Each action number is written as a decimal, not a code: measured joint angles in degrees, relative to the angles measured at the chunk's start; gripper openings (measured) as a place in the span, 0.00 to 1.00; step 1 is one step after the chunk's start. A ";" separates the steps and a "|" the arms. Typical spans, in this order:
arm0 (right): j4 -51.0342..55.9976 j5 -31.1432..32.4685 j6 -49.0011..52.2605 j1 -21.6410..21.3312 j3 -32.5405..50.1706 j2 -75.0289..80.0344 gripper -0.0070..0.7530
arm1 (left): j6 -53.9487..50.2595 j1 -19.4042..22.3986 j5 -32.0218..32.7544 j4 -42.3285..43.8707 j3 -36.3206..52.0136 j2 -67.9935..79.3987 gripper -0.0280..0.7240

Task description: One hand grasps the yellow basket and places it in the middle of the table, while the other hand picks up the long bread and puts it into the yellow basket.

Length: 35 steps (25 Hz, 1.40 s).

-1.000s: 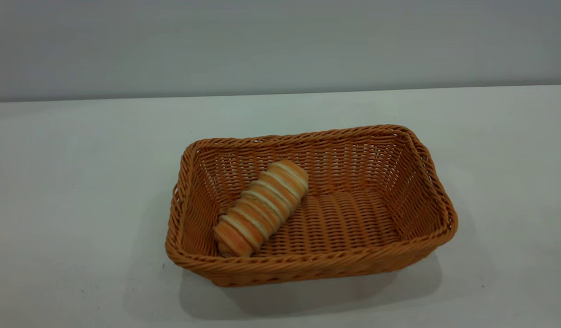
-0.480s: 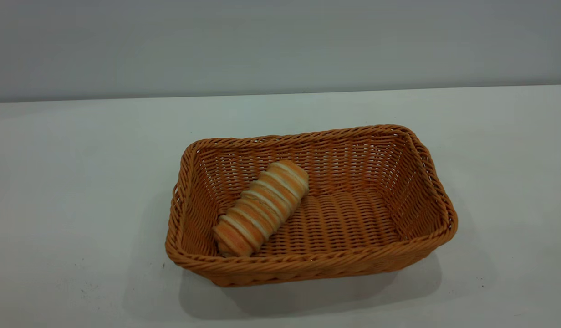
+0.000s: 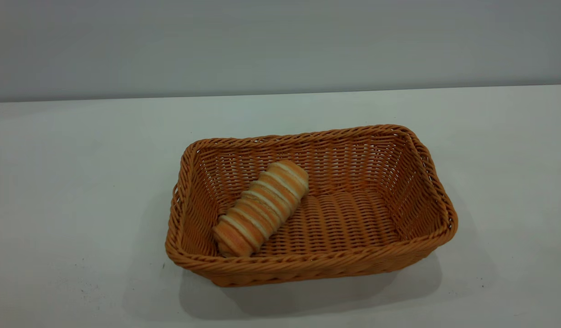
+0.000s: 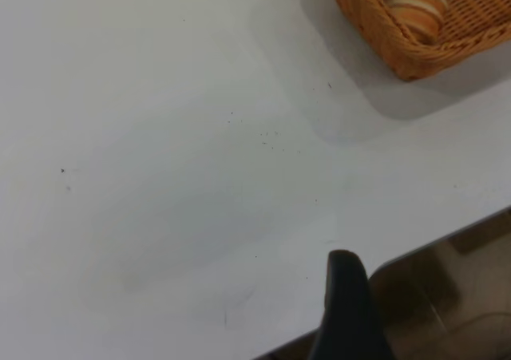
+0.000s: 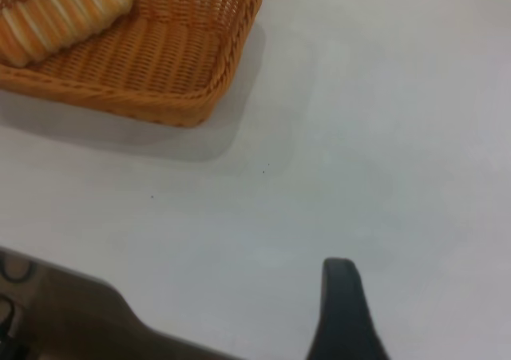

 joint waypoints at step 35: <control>-0.01 0.00 0.00 -15.31 0.00 -2.00 0.74 | 0.01 13.12 0.01 0.01 0.00 -3.80 0.79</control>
